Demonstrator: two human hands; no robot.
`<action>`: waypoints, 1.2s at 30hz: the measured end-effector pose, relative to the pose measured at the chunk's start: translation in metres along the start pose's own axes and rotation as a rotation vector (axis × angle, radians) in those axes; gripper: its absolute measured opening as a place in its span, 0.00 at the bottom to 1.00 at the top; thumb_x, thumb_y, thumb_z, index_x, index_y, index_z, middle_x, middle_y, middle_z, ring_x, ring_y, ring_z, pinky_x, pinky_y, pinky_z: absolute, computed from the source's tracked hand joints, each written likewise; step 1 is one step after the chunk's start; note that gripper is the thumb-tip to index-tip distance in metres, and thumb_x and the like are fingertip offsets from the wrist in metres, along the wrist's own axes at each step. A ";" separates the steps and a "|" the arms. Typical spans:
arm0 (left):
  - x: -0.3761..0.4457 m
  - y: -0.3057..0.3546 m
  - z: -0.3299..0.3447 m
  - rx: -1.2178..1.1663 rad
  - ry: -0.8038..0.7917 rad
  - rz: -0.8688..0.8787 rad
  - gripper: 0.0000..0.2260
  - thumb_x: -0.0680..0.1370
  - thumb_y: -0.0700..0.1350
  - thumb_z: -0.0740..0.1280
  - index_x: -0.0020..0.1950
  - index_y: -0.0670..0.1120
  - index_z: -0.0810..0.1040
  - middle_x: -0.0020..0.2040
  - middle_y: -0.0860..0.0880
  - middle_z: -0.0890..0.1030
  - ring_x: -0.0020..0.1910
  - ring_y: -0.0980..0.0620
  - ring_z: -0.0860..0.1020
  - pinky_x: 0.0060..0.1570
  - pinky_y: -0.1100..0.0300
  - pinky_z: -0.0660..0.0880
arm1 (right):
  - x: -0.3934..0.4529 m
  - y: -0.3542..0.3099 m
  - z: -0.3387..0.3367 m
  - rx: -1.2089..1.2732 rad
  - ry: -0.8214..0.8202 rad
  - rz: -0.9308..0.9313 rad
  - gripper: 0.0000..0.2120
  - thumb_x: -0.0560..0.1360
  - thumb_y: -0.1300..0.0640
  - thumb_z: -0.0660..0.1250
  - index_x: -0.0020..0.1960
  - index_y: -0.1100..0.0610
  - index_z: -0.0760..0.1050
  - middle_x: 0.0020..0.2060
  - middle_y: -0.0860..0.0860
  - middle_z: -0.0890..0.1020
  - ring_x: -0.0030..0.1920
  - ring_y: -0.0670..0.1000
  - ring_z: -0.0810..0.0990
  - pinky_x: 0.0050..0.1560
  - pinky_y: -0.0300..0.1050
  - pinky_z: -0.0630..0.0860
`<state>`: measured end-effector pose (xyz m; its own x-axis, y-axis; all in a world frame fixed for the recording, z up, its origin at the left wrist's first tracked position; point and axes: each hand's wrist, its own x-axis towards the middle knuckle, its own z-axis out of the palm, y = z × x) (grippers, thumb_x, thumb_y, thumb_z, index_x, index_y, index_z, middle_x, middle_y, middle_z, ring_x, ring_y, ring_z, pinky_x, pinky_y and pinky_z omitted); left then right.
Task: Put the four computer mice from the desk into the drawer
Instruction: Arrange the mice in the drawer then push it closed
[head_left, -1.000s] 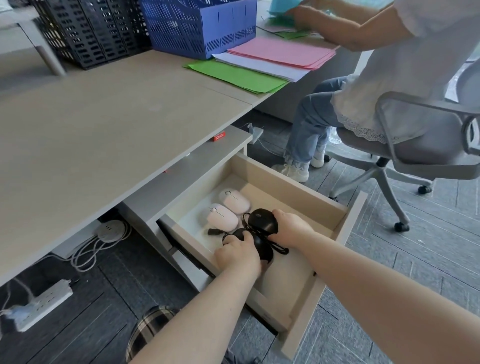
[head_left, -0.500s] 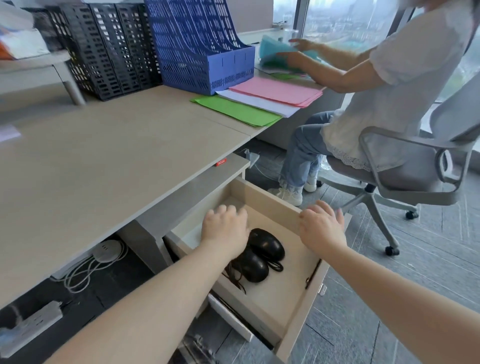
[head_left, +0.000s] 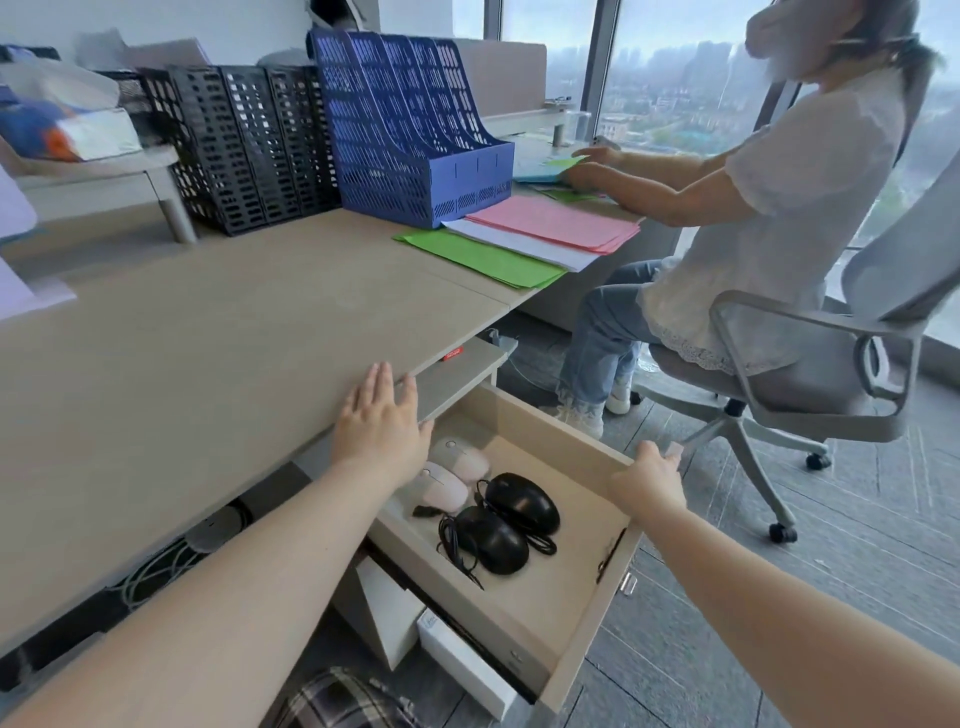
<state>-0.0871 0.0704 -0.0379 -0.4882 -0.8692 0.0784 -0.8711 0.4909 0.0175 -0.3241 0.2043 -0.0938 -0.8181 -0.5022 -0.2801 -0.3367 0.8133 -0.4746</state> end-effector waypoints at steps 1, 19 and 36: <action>0.002 -0.003 0.001 -0.011 -0.002 -0.006 0.30 0.81 0.56 0.52 0.78 0.46 0.48 0.80 0.41 0.48 0.79 0.45 0.47 0.77 0.50 0.49 | 0.001 -0.004 0.001 -0.005 -0.007 -0.004 0.23 0.72 0.63 0.56 0.67 0.59 0.65 0.78 0.61 0.46 0.69 0.64 0.68 0.63 0.59 0.74; 0.059 -0.039 -0.005 -0.150 -0.072 0.094 0.26 0.82 0.55 0.47 0.78 0.45 0.53 0.80 0.48 0.53 0.78 0.52 0.50 0.77 0.54 0.49 | 0.014 -0.096 0.042 0.369 -0.026 0.018 0.27 0.75 0.63 0.58 0.73 0.63 0.58 0.60 0.62 0.77 0.52 0.61 0.76 0.50 0.51 0.75; 0.094 -0.048 -0.004 -0.211 -0.109 0.149 0.26 0.82 0.56 0.48 0.78 0.49 0.53 0.80 0.52 0.50 0.78 0.56 0.48 0.77 0.56 0.46 | 0.016 -0.161 0.114 0.437 -0.328 -0.144 0.11 0.74 0.69 0.52 0.45 0.58 0.70 0.33 0.52 0.69 0.35 0.51 0.66 0.35 0.42 0.61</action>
<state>-0.0907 -0.0345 -0.0277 -0.6232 -0.7819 -0.0119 -0.7642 0.6058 0.2214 -0.2302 0.0319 -0.1175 -0.5671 -0.7207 -0.3987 -0.1530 0.5678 -0.8088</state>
